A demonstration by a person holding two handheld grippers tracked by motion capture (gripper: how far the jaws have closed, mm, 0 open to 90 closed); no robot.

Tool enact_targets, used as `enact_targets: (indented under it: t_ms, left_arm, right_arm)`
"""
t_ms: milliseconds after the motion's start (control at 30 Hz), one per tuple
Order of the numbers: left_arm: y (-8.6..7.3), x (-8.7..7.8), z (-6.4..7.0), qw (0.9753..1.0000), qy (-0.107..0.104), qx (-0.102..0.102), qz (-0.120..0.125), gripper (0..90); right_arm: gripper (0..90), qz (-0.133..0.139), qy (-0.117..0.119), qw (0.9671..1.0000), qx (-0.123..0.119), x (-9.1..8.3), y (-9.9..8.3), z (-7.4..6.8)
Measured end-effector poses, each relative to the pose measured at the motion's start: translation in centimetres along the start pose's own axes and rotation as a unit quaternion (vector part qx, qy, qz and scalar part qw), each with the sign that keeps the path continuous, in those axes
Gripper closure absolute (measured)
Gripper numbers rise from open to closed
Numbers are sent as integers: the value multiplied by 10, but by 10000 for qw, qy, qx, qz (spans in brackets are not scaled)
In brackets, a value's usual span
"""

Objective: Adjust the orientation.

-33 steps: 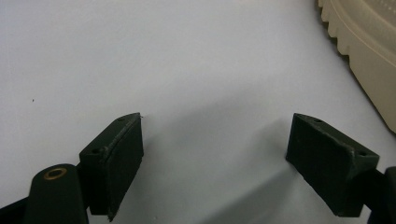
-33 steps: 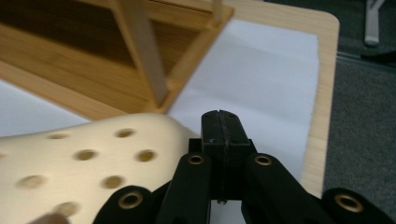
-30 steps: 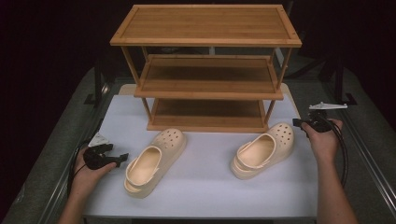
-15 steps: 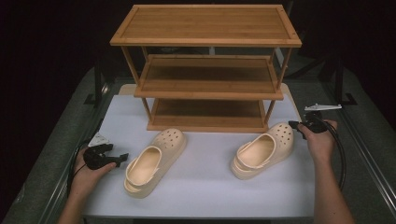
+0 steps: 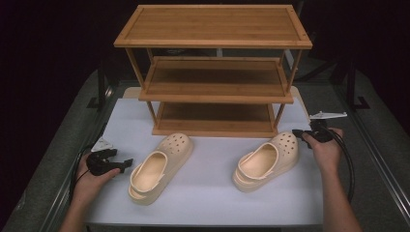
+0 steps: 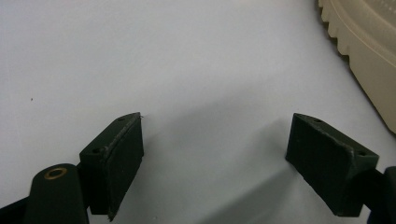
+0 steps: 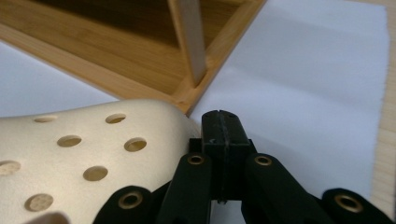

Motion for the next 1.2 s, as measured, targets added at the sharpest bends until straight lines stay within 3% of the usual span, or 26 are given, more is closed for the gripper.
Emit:
enact_targets:
  t_ms: [367, 633, 867, 1200]
  left_arm:
    - [0, 0, 0, 10000, 1, -3, 2, 180]
    - [0, 0, 0, 10000, -11, -8, -4, 180]
    - [0, 0, 0, 10000, -9, -7, -6, 180]
    - [0, 0, 0, 10000, -9, -6, -7, 180]
  right_arm:
    - [899, 72, 200, 9997, -108, 2, -2, -23]
    - [899, 55, 201, 9997, -145, 3, -1, -33]
    - [899, 89, 298, 9994, -172, 5, -1, -50]
    - [899, 76, 513, 9978, -418, 12, 1, -84]
Point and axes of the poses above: each handheld gripper's, and its own axes: x roughly forward along the jaws, y roughly out of its top, z roughly to its right, the point moved 10 cm from there along x, roughly forward along the jaws, and after that the axes turned 4 degrees about -x, right-handed, at the moved point
